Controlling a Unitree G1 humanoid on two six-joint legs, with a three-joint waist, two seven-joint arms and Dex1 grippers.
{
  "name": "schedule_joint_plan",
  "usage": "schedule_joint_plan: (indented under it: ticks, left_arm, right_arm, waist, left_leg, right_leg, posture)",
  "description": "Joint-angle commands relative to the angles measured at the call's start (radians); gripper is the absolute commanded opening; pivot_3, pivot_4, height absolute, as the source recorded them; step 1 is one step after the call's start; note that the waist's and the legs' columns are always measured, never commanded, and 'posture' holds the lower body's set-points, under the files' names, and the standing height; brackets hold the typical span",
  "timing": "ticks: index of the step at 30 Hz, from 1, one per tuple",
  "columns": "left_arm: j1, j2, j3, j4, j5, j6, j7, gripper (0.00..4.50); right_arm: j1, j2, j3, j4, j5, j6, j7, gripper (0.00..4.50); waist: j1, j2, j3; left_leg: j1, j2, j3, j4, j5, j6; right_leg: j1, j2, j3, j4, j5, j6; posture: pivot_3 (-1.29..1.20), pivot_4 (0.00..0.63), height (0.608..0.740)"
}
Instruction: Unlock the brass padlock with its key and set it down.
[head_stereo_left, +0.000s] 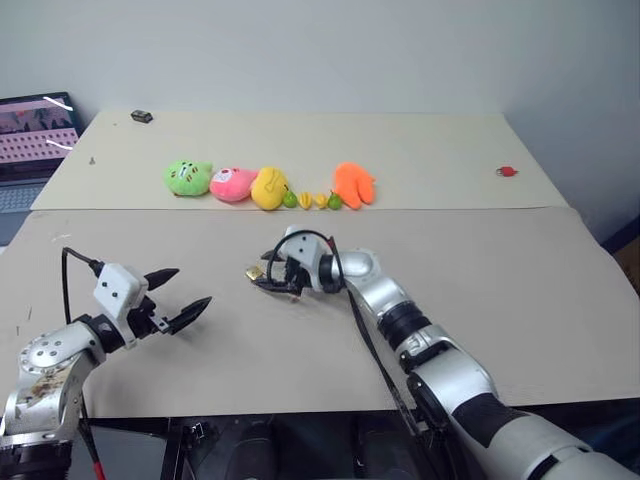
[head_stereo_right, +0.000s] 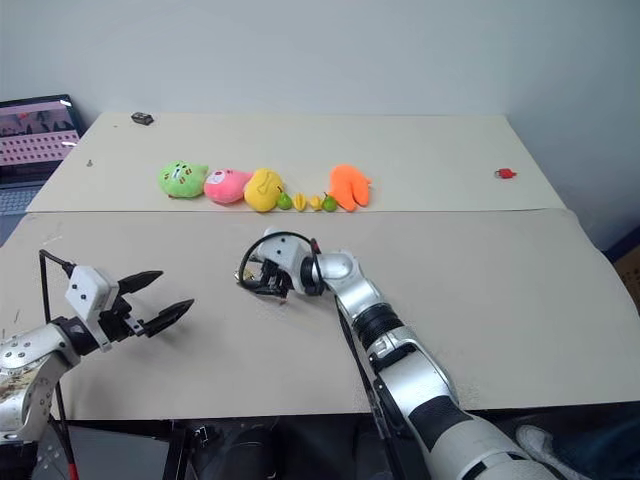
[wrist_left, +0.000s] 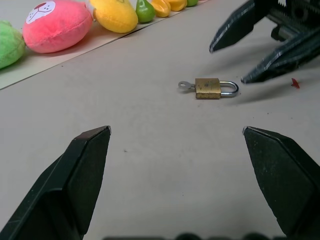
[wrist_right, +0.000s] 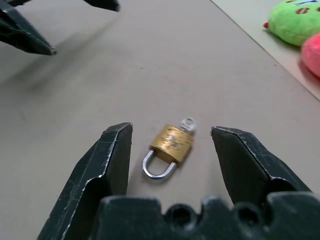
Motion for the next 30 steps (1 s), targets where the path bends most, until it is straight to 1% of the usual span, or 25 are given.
schedule_joint_plan:
  ticks: [1, 4, 10, 14, 20, 30]
  left_arm:
    - [0.000, 0.006, 0.028, -0.035, -0.022, -0.003, 0.005, 4.50]
    - [-0.007, 0.005, 0.022, -0.029, -0.021, -0.003, 0.005, 4.50]
    - [-0.047, 0.004, 0.009, -0.011, -0.021, 0.004, 0.005, 4.50]
    - [-0.049, 0.001, 0.005, -0.012, -0.020, 0.008, 0.001, 4.50]
    - [-0.050, 0.007, 0.022, -0.009, -0.025, 0.014, 0.000, 4.50]
    - [-0.015, 0.006, 0.037, -0.041, -0.040, 0.020, 0.018, 4.50]
  right_arm:
    - [0.019, -0.016, -0.019, -0.064, 0.021, -0.017, 0.009, 3.13]
    - [0.036, -0.024, -0.015, -0.076, 0.013, -0.006, -0.001, 3.13]
    - [0.131, -0.002, 0.010, -0.243, 0.018, 0.091, -0.028, 3.13]
    - [0.170, 0.011, 0.031, -0.293, 0.006, 0.124, -0.050, 3.13]
    - [0.186, 0.026, 0.060, -0.307, -0.022, 0.129, -0.096, 3.13]
    - [0.151, 0.041, 0.071, -0.269, -0.036, 0.102, -0.134, 3.13]
  waist:
    - [0.000, 0.000, 0.000]
    - [-0.001, 0.000, 0.000]
    - [-0.002, 0.000, 0.000]
    - [-0.004, 0.000, 0.000]
    - [-0.001, 0.000, 0.000]
    - [-0.002, 0.000, 0.000]
  left_leg:
    - [0.000, 0.000, 0.000, 0.000, 0.000, 0.000]
    - [0.000, 0.000, 0.000, 0.000, 0.000, 0.000]
    - [0.000, 0.000, 0.000, 0.000, 0.000, 0.000]
    - [0.000, 0.000, 0.000, 0.000, 0.000, 0.000]
    - [0.000, 0.000, 0.000, 0.000, 0.000, 0.000]
    - [0.000, 0.000, 0.000, 0.000, 0.000, 0.000]
  right_leg:
    - [0.000, 0.000, 0.000, 0.000, 0.000, 0.000]
    - [0.000, 0.000, 0.000, 0.000, 0.000, 0.000]
    - [0.000, 0.000, 0.000, 0.001, -0.001, -0.001]
    - [0.000, 0.000, 0.000, 0.001, -0.001, -0.001]
    - [0.000, 0.000, 0.000, 0.001, -0.001, 0.000]
    - [0.000, 0.000, 0.000, 0.001, -0.001, -0.001]
  posture:
    - [0.00, 0.150, 0.722]
    - [0.00, 0.150, 0.722]
    - [0.00, 0.150, 0.722]
    - [0.00, 0.150, 0.722]
    - [0.00, 0.150, 0.722]
    - [0.00, 0.150, 0.722]
